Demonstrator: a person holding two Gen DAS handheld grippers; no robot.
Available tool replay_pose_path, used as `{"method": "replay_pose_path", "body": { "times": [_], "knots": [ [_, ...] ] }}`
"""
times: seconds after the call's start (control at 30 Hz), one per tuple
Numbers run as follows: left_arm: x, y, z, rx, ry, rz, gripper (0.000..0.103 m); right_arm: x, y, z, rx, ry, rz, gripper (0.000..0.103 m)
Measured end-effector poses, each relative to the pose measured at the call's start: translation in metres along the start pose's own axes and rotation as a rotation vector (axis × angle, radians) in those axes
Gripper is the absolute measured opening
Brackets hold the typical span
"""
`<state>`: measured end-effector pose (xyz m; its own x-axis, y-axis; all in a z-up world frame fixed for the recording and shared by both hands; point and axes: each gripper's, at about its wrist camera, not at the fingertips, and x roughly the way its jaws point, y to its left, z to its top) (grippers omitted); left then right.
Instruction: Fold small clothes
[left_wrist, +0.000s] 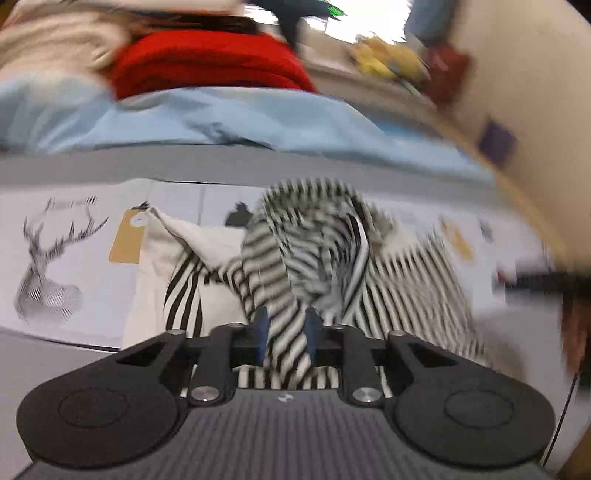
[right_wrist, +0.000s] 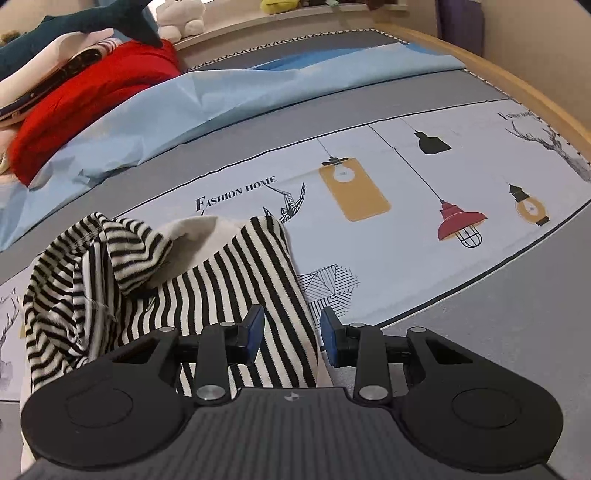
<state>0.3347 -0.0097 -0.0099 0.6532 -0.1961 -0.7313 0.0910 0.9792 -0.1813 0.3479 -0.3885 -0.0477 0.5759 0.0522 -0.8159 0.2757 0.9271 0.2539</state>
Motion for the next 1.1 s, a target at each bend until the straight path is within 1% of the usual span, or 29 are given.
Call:
{"method": "replay_pose_path", "body": {
  "times": [0.07,0.13,0.2,0.27,0.33,0.37,0.47,0.57,0.63,0.67,0.7,0.73,0.77,0.8,0.83,0.9,0.97,1.0,1.03,1.07,1.1],
  "knots": [
    [0.016,-0.001,0.010,-0.037,-0.011,0.023,0.027,0.001,0.000,-0.002,-0.007,0.004,-0.010,0.035],
    [0.035,-0.003,0.020,-0.057,-0.022,0.043,0.038,0.003,-0.002,-0.003,-0.010,0.009,-0.019,0.035],
    [0.047,-0.002,0.020,-0.087,-0.024,0.046,0.057,0.006,-0.004,-0.003,-0.012,0.015,-0.029,0.035],
    [0.062,0.002,0.019,-0.118,-0.004,0.080,0.062,0.009,-0.006,-0.002,-0.013,0.024,-0.036,0.035],
    [0.074,0.008,0.021,-0.150,0.028,0.077,0.063,0.014,-0.006,-0.003,-0.018,0.039,-0.040,0.035],
    [0.080,0.010,0.019,-0.162,0.032,0.073,0.063,0.017,-0.005,-0.004,-0.020,0.048,-0.039,0.035],
    [0.093,0.021,0.018,-0.209,0.039,0.097,0.063,0.022,-0.001,-0.006,-0.028,0.064,-0.032,0.035],
    [0.104,0.033,0.016,-0.278,0.046,0.063,0.063,0.025,0.004,-0.007,-0.034,0.072,-0.020,0.035],
    [0.113,0.038,0.013,-0.338,0.084,0.063,0.058,0.026,0.007,-0.008,-0.042,0.074,-0.020,0.035],
    [0.113,0.037,0.013,-0.356,0.087,0.034,0.045,0.027,0.007,-0.008,-0.042,0.077,-0.021,0.035],
    [0.112,0.034,0.014,-0.347,0.078,0.004,0.022,0.028,0.008,-0.009,-0.041,0.081,-0.021,0.035],
    [0.108,0.029,0.016,-0.318,0.062,0.001,0.014,0.029,0.008,-0.009,-0.041,0.084,-0.021,0.035],
    [0.103,0.022,0.020,-0.269,0.031,0.009,0.004,0.030,0.009,-0.009,-0.041,0.085,-0.022,0.035],
    [0.096,0.015,0.024,-0.222,-0.002,0.001,0.004,0.031,0.009,-0.009,-0.041,0.086,-0.024,0.035],
    [0.089,0.010,0.027,-0.184,-0.034,-0.024,0.004,0.032,0.009,-0.009,-0.039,0.086,-0.026,0.035],
    [0.070,-0.003,0.033,-0.095,-0.097,-0.128,0.003,0.032,0.010,-0.008,-0.031,0.082,-0.027,0.035],
    [0.053,-0.019,0.033,0.032,-0.124,-0.260,0.003,0.031,0.011,-0.008,-0.030,0.076,-0.028,0.035],
    [0.046,-0.030,0.030,0.122,-0.116,-0.342,0.001,0.031,0.011,-0.008,-0.026,0.072,-0.029,0.035],
    [0.040,-0.039,0.025,0.208,-0.091,-0.423,0.001,0.030,0.010,-0.008,-0.020,0.069,-0.030,0.035],
    [0.037,-0.050,0.017,0.301,-0.036,-0.483,0.001,0.029,0.010,-0.007,-0.012,0.063,-0.032,0.035],
    [0.038,-0.059,0.009,0.377,0.029,-0.498,0.001,0.028,0.009,-0.007,-0.007,0.058,-0.035,0.035]
  ]
}}
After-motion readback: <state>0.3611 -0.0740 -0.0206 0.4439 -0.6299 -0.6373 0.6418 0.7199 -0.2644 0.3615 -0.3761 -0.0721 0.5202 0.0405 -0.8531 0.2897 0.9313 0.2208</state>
